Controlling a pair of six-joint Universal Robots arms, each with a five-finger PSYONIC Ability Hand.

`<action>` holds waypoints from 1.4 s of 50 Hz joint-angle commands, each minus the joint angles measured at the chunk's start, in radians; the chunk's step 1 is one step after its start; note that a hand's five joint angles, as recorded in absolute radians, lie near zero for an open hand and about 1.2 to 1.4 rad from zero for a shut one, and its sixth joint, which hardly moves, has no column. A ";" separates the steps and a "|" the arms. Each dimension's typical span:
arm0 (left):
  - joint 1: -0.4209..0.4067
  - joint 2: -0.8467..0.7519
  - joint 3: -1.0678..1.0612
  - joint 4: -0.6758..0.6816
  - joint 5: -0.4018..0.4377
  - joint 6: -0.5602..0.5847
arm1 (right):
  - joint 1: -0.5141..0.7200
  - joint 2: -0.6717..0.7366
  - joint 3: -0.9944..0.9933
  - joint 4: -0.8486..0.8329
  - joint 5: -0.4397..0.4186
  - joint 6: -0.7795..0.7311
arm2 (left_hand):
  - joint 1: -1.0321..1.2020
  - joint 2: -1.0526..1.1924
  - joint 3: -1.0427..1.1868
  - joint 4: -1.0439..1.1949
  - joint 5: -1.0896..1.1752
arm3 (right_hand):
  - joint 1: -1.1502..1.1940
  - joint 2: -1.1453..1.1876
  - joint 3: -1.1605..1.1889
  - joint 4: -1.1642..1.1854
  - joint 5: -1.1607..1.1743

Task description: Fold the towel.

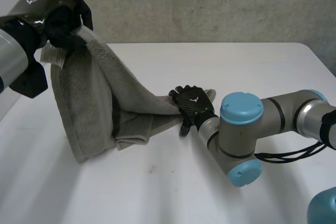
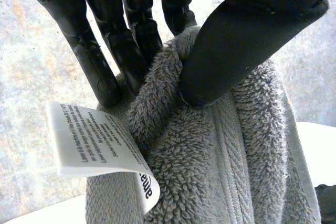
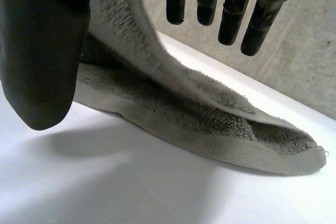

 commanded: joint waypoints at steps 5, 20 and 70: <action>-0.002 0.028 0.016 -0.032 -0.001 -0.007 | 0.000 -0.026 -0.008 0.011 -0.027 0.098 | 0.199 0.179 0.182 0.179 0.193 | 0.088 0.072 0.081 0.061 0.086; 0.006 0.102 0.003 -0.045 0.007 -0.056 | 0.002 0.034 -0.087 0.018 -0.031 0.181 | 0.199 0.179 0.182 0.179 0.193 | 0.398 0.382 0.391 0.371 0.396; 0.143 -0.039 -0.059 0.041 0.045 -0.116 | -0.267 -0.592 -0.184 0.892 -0.079 -0.452 | 0.199 0.179 0.182 0.179 0.193 | 1.161 1.145 1.154 1.135 1.159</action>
